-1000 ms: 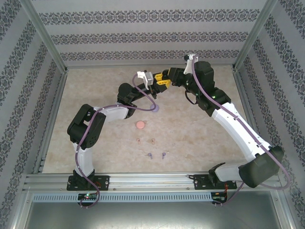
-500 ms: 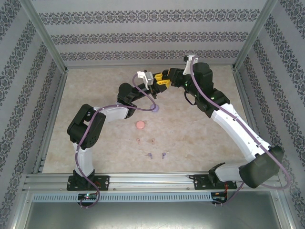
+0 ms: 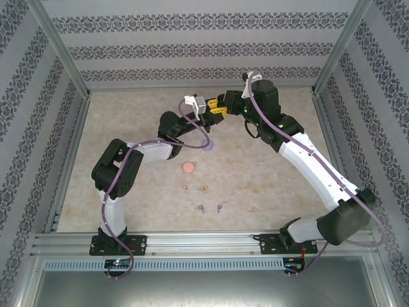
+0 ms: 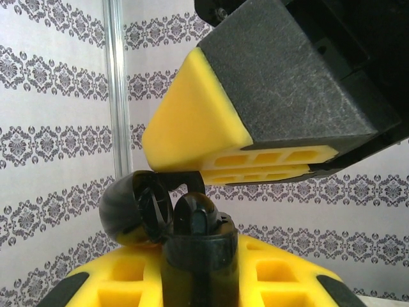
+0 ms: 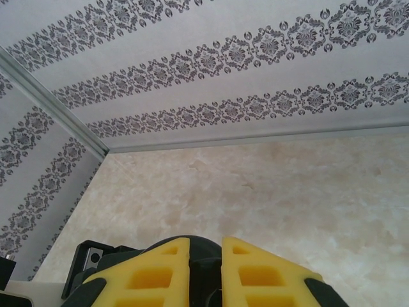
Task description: Insert the wireless bluetooth earbuds into the charging case
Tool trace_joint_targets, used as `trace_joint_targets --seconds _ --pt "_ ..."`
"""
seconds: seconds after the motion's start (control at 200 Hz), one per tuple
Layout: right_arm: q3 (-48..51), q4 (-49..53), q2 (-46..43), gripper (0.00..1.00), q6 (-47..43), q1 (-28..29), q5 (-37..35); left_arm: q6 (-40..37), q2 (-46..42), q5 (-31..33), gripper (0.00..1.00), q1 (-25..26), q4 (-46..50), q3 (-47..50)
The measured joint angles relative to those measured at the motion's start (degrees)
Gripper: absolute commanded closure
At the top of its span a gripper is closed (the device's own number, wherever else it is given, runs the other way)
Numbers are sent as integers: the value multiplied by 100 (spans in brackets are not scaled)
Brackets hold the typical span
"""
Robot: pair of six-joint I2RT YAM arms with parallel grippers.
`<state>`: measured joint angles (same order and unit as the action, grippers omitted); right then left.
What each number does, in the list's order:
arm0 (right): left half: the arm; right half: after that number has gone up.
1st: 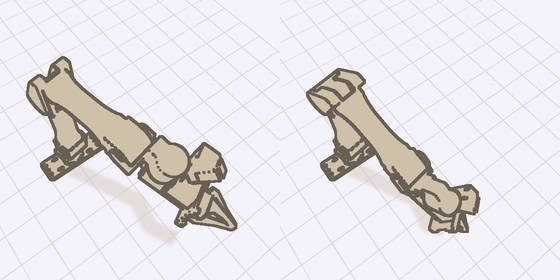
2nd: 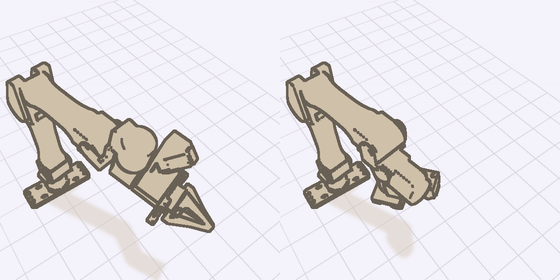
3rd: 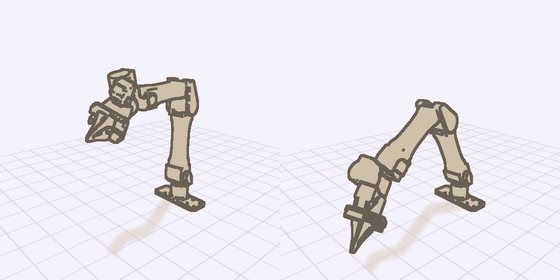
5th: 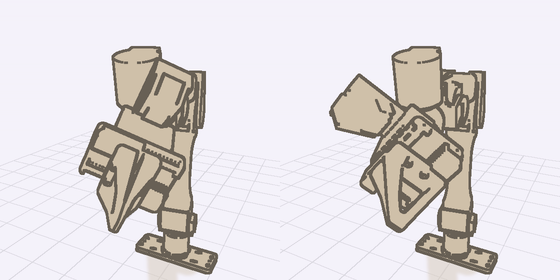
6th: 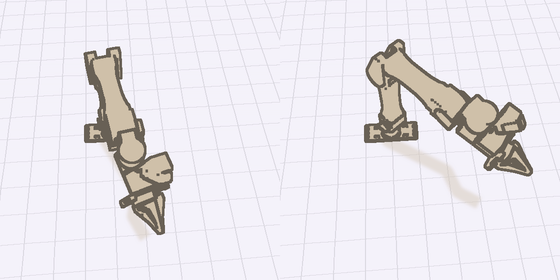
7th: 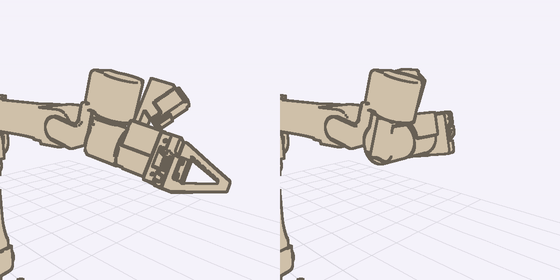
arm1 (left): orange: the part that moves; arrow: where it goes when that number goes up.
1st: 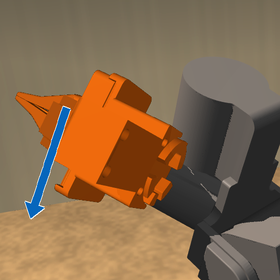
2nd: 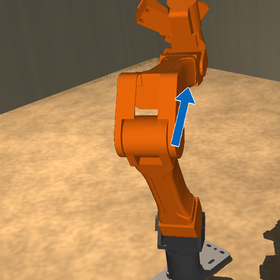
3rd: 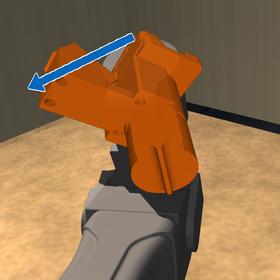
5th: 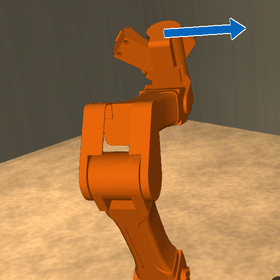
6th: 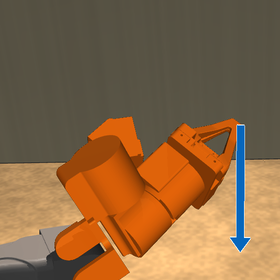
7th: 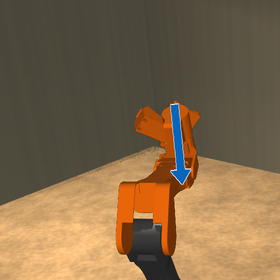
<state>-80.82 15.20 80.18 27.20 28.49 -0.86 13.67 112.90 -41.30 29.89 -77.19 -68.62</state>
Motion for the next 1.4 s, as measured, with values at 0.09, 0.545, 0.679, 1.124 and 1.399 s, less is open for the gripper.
trace_joint_targets --seconds 0.09,0.545,0.679,1.124,1.399 --pt "-136 142 68 85 2 20 -52 15 0 24 100 0 0 0" --pt "-446 560 175 85 85 105 -223 -35 2 57 100 0 0 7" --pt "-463 616 175 84 160 140 -295 -109 2 55 100 2 2 24" --pt "-463 623 210 68 310 168 -352 -120 2 35 100 2 2 35" --pt "-463 647 216 52 396 179 -317 -120 2 37 100 7 0 50"
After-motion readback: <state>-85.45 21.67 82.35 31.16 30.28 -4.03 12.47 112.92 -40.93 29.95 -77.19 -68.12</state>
